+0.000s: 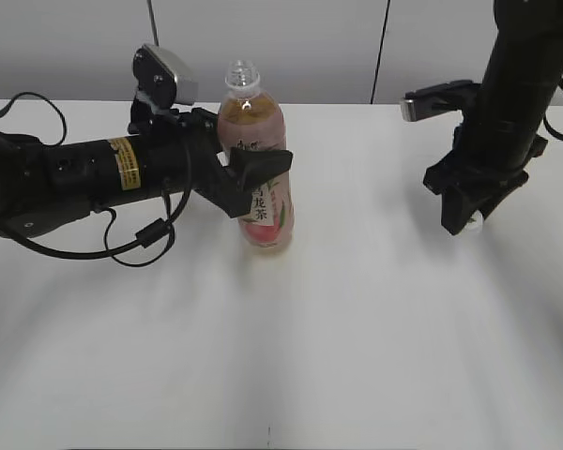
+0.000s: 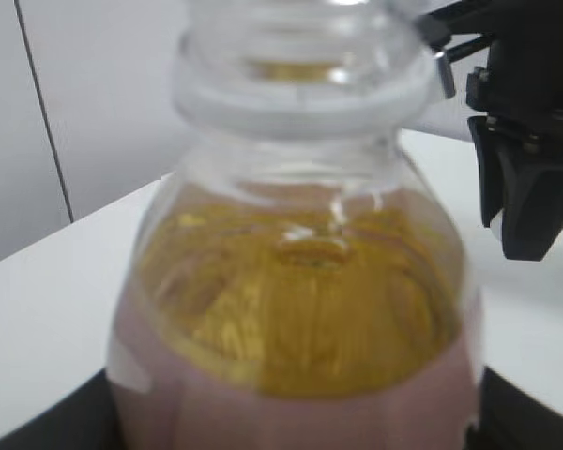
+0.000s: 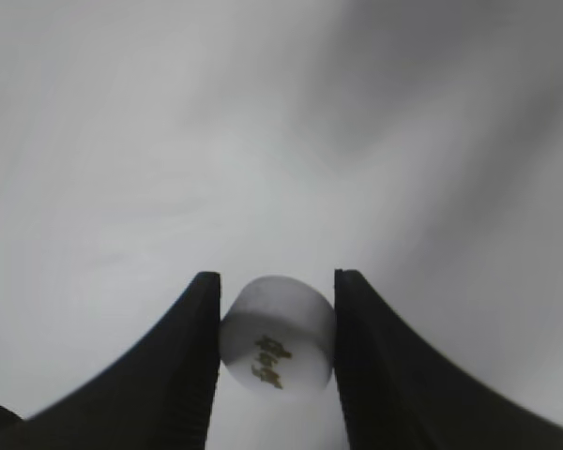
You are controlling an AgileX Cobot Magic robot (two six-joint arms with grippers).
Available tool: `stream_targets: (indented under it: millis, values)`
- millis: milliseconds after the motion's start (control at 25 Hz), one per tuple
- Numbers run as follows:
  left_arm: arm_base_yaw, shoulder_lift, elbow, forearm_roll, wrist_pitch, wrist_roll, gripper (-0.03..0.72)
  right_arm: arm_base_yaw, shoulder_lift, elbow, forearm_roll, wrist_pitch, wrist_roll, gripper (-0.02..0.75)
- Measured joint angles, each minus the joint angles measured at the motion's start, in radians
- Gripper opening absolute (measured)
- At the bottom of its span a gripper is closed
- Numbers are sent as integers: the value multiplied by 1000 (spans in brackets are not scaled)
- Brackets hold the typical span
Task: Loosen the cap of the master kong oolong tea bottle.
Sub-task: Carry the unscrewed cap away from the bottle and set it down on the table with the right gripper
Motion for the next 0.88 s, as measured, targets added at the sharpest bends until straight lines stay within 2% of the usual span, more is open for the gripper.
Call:
stream_targets:
  millis: [200, 880]
  values:
    - [0, 2, 2, 20, 23, 0, 421, -54, 59, 59, 33, -49, -2, 280]
    - [0, 9, 2, 42, 101, -39, 421, -56, 145, 64, 61, -138, -6, 279]
